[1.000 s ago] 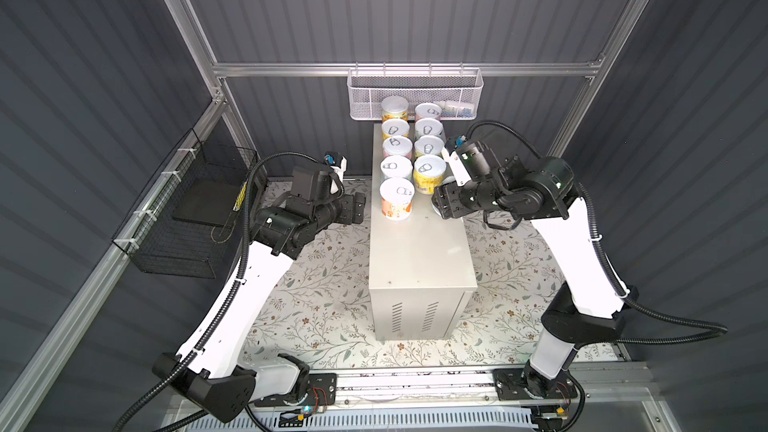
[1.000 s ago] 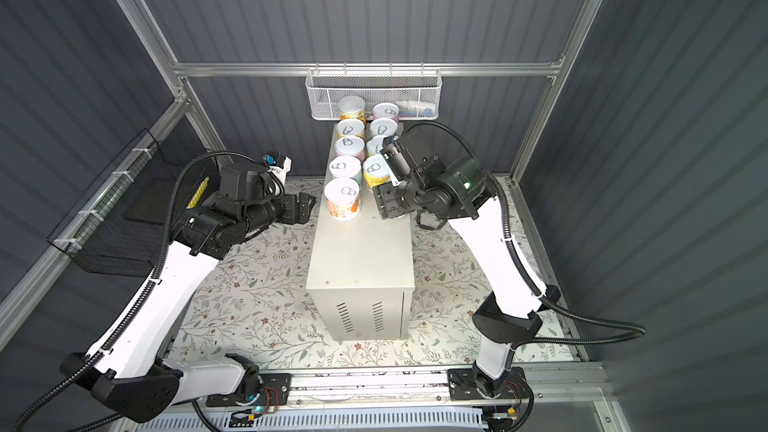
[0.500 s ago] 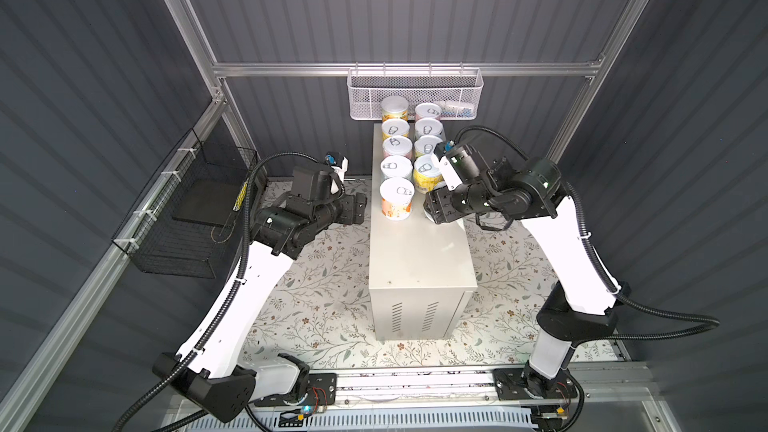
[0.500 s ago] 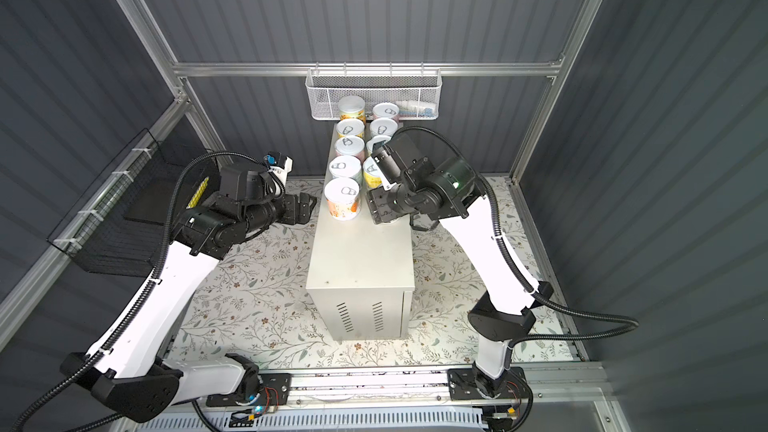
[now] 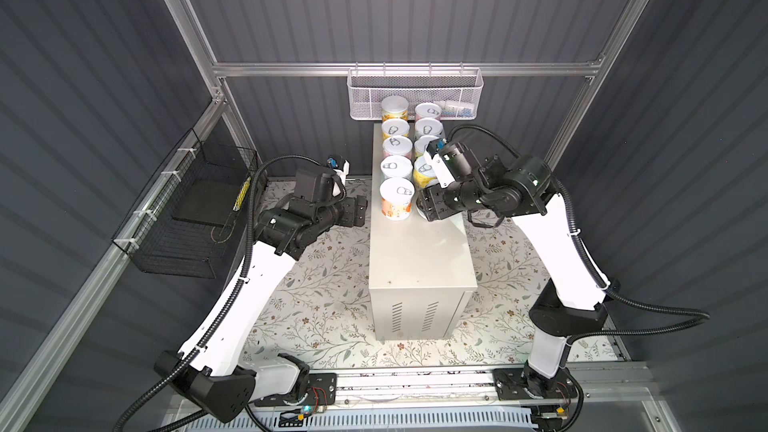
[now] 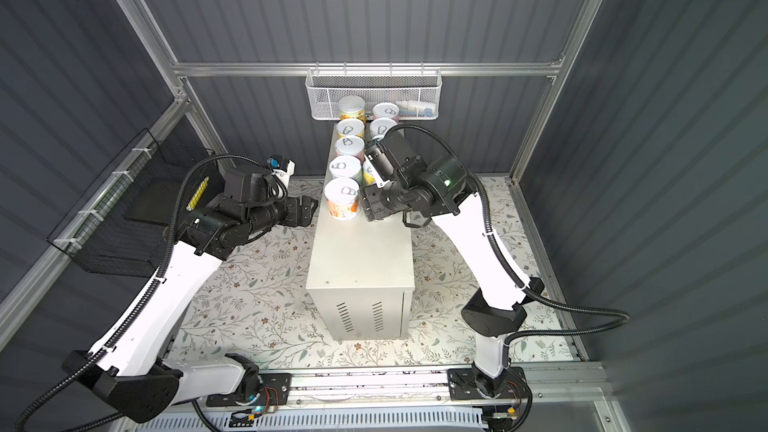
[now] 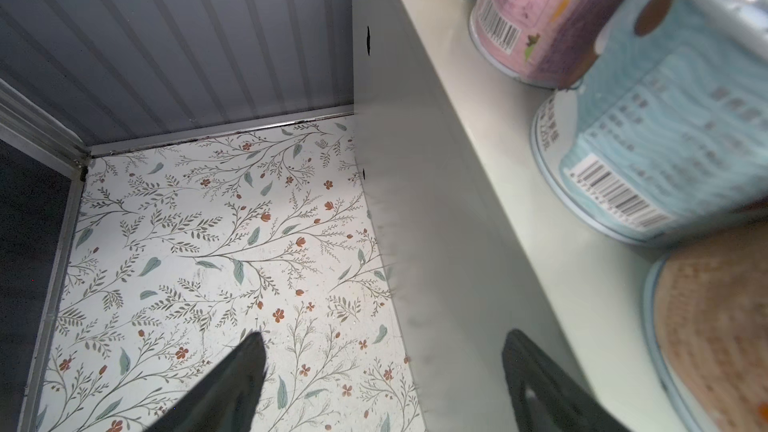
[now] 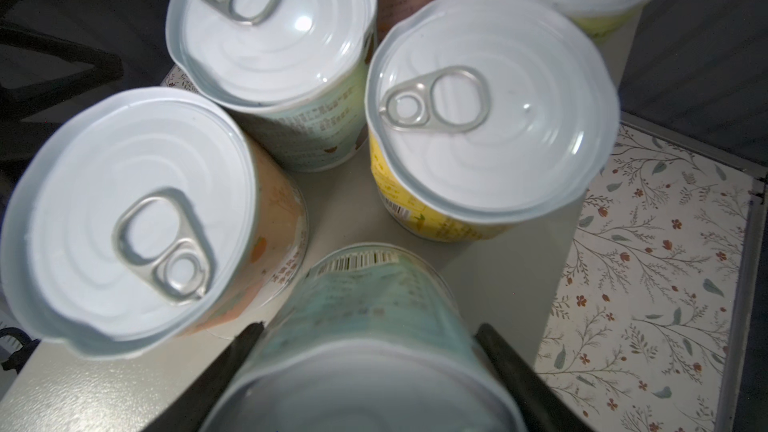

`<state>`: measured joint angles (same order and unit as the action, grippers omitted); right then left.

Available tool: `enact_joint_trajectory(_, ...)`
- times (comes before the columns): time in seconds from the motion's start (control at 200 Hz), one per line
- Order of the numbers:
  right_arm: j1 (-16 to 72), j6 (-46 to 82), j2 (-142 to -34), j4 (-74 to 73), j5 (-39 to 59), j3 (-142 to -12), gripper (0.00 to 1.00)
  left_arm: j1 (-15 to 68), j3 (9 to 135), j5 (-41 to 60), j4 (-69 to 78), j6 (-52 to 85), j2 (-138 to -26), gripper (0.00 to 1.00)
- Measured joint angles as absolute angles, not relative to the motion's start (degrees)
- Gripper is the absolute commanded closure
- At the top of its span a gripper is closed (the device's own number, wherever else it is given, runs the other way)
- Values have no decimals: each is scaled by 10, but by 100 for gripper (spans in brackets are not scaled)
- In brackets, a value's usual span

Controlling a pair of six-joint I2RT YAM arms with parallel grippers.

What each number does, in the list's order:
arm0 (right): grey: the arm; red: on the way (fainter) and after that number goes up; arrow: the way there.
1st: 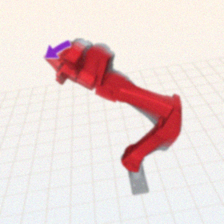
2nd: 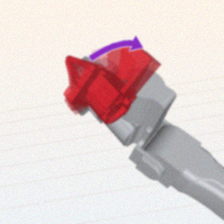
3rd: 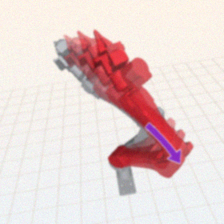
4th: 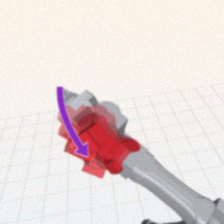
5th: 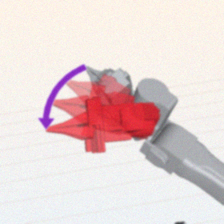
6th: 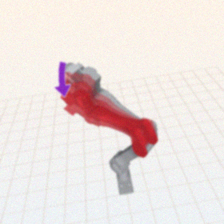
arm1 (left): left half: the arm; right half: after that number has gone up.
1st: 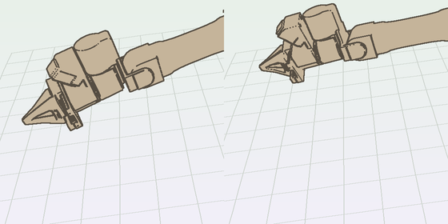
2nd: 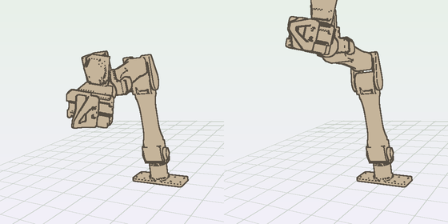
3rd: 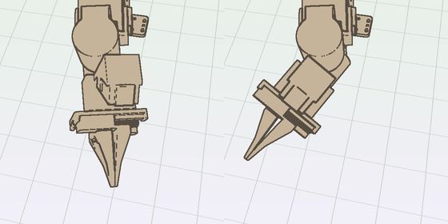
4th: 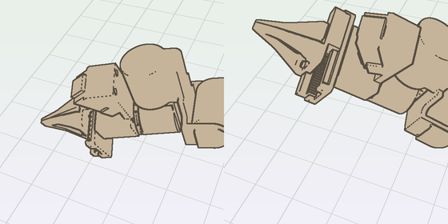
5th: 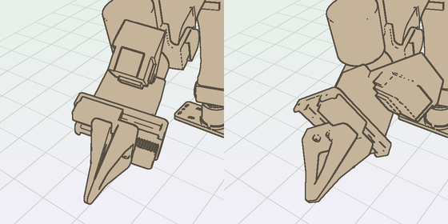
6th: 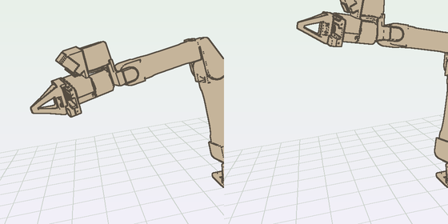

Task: Place and organize the canned foods onto the counter
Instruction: 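Lower the teal-labelled can beside the orange can and yellow can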

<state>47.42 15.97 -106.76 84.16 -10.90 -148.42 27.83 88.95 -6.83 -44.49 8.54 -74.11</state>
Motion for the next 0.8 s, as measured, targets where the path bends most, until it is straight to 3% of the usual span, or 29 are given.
enact_joint_trajectory(0.255,475,158,-1075,841,-109,-1485,5,278,886,-69,-439,85,-740,10)
enact_joint_trajectory(0.8,475,154,-1040,815,-105,-1497,4,278,856,-86,-434,83,-723,10)
